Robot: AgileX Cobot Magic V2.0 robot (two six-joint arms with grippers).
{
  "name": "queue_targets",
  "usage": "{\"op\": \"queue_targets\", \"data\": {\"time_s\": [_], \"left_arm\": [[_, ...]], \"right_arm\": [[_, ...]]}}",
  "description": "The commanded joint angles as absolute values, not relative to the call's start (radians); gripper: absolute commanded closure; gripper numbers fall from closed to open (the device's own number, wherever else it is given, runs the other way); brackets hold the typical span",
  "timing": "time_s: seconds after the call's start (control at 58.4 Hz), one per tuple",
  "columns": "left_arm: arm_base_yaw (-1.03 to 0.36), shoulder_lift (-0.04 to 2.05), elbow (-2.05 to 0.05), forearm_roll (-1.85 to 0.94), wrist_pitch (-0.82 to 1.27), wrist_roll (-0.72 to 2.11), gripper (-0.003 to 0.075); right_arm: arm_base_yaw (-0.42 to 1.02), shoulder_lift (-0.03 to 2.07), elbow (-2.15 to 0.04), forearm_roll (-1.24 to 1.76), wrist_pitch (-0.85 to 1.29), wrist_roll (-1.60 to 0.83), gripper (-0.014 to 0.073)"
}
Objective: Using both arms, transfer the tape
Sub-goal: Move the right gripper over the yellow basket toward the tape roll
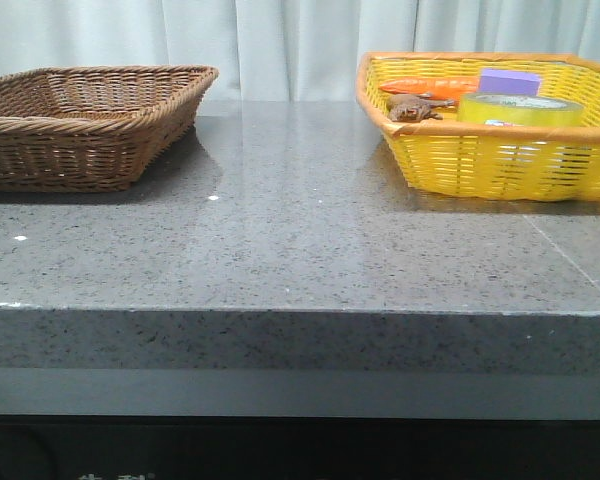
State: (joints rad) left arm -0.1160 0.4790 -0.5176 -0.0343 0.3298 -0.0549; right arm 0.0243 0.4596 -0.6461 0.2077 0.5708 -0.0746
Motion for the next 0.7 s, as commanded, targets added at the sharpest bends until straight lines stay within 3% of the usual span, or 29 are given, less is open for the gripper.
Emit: {"op": "queue_targets", "data": {"time_s": [0.0, 0.068, 0.137, 0.325, 0.685], "left_arm": [[-0.113, 0.488, -0.553, -0.036, 0.249, -0.064, 0.0136], [-0.113, 0.488, -0.553, -0.036, 0.249, -0.064, 0.0042], [-0.113, 0.488, -0.553, -0.036, 0.249, -0.064, 0.0036], [-0.113, 0.488, -0.553, -0.036, 0.249, -0.064, 0.0073], [-0.113, 0.488, -0.553, -0.036, 0.249, -0.064, 0.0104]], "right_arm": [[0.021, 0.472, -0.682, 0.206, 0.509, -0.08, 0.0176], [0.021, 0.472, -0.68, 0.206, 0.51, -0.08, 0.0041], [0.021, 0.472, -0.675, 0.206, 0.486, -0.08, -0.0006], [0.021, 0.541, -0.697, 0.206, 0.434, -0.07, -0.0008], [-0.004, 1.084, -1.054, 0.204, 0.464, -0.039, -0.0008]]}}
